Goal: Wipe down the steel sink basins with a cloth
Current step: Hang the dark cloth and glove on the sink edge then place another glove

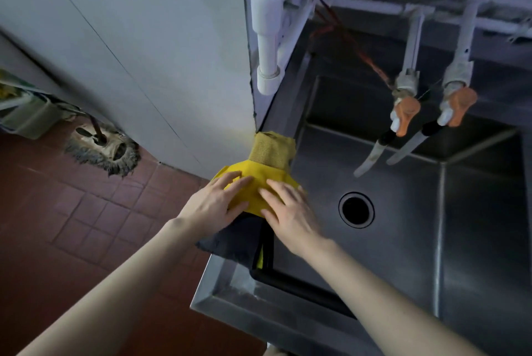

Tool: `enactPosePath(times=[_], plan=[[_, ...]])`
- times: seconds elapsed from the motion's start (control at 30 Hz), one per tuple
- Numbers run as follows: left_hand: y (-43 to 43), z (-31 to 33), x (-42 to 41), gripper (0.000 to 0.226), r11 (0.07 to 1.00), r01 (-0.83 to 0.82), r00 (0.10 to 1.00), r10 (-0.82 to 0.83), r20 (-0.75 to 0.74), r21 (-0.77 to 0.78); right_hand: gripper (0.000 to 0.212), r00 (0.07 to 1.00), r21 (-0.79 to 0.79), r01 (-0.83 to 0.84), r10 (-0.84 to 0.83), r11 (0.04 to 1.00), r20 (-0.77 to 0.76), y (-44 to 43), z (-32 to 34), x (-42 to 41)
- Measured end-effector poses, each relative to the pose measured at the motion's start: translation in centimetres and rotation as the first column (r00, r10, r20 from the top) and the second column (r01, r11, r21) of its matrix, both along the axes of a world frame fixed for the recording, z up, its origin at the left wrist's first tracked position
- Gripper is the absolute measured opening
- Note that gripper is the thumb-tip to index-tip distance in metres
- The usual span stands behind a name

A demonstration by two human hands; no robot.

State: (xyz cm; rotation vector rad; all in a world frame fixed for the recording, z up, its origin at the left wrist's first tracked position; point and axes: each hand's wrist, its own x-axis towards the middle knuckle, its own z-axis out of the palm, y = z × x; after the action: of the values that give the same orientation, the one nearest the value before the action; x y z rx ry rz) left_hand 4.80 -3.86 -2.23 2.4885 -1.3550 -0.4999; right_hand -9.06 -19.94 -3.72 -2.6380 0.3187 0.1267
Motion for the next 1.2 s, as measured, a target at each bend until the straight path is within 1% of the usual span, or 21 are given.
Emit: enactPosePath(times=[0.07, 0.13, 0.2, 0.27, 0.33, 0.37, 0.47, 0.5, 0.57, 0.63, 0.7, 0.77, 0.83, 0.93, 1.1, 1.2], plan=[[0.3, -0.4, -0.3, 0.058, 0.999, -0.01, 0.998, 0.013, -0.054, 0.05, 0.049, 0.997, -0.003, -0.018, 0.017, 1.0, -0.074, 0.3, -0.4, -0.4], [0.2, -0.4, -0.3, 0.06, 0.994, -0.017, 0.997, 0.025, -0.076, 0.105, 0.05, 0.994, 0.007, -0.018, 0.018, 1.0, -0.105, 0.4, -0.4, -0.4], [-0.1, -0.3, -0.3, 0.06, 0.987, -0.012, 0.998, 0.023, -0.066, 0.158, 0.05, 0.992, 0.024, -0.027, 0.029, 0.999, -0.124, 0.3, -0.2, -0.3], [-0.3, 0.3, -0.4, 0.059, 0.984, -0.021, 1.0, 0.023, -0.012, 0.179, 0.05, 0.991, 0.036, -0.04, 0.045, 0.999, -0.13, -0.1, 0.3, -0.4], [-0.7, 1.3, -0.9, 0.058, 0.99, -0.049, 0.996, 0.037, 0.087, 0.129, 0.05, 0.995, 0.042, -0.026, 0.03, 0.999, -0.097, -0.7, 1.2, -1.3], [-1.1, 1.9, -1.4, 0.056, 0.995, -0.069, 0.99, 0.059, 0.126, 0.077, 0.049, 0.998, 0.054, 0.001, 0.003, 0.999, -0.07, -1.1, 1.7, -2.1], [-3.4, 3.8, -4.5, 0.042, 0.988, -0.105, 0.981, 0.122, 0.154, -0.118, 0.042, 0.993, 0.107, 0.116, -0.116, 0.987, -0.012, -2.9, 3.5, -6.3], [-4.6, 4.2, -6.1, 0.036, 0.985, -0.091, 0.984, 0.112, 0.142, -0.148, 0.039, 0.988, 0.115, 0.155, -0.155, 0.981, -0.011, -3.8, 4.2, -8.3], [-7.7, 5.2, -9.8, 0.027, 0.992, -0.043, 0.996, 0.051, 0.067, -0.119, 0.032, 0.972, 0.123, 0.235, -0.233, 0.964, -0.028, -6.2, 5.5, -13.2], [-11.5, 5.7, -14.3, 0.023, 0.999, 0.047, 0.999, -0.047, -0.001, -0.007, 0.026, 0.952, 0.101, 0.306, -0.301, 0.947, -0.056, -9.1, 6.8, -19.1], [-15.6, 6.2, -19.3, 0.023, 0.972, 0.183, 0.982, -0.188, 0.021, 0.146, 0.023, 0.929, 0.044, 0.363, -0.358, 0.931, -0.096, -11.9, 8.2, -25.8], [-19.7, 6.9, -25.1, 0.023, 0.936, 0.291, 0.949, -0.309, 0.067, 0.198, 0.021, 0.896, -0.007, 0.435, -0.434, 0.9, -0.093, -14.4, 9.5, -33.1], [-23.6, 7.6, -31.3, 0.023, 0.901, 0.383, 0.906, -0.409, 0.11, 0.203, 0.021, 0.857, -0.068, 0.502, -0.507, 0.862, -0.097, -16.4, 10.5, -40.7], [-29.0, 8.8, -41.1, 0.024, 0.845, 0.496, 0.83, -0.529, 0.177, 0.199, 0.017, 0.794, -0.196, 0.559, -0.589, 0.805, -0.153, -19.0, 11.9, -51.9], [-36.6, 10.7, -56.1, 0.024, 0.755, 0.642, 0.716, -0.652, 0.25, 0.133, 0.022, 0.669, -0.245, 0.684, -0.725, 0.687, -0.166, -22.4, 14.2, -67.7], [-40.7, 11.8, -63.4, 0.021, 0.698, 0.706, 0.654, -0.708, 0.265, 0.119, 0.021, 0.626, -0.287, 0.7, -0.755, 0.654, -0.196, -24.8, 15.4, -74.8]])
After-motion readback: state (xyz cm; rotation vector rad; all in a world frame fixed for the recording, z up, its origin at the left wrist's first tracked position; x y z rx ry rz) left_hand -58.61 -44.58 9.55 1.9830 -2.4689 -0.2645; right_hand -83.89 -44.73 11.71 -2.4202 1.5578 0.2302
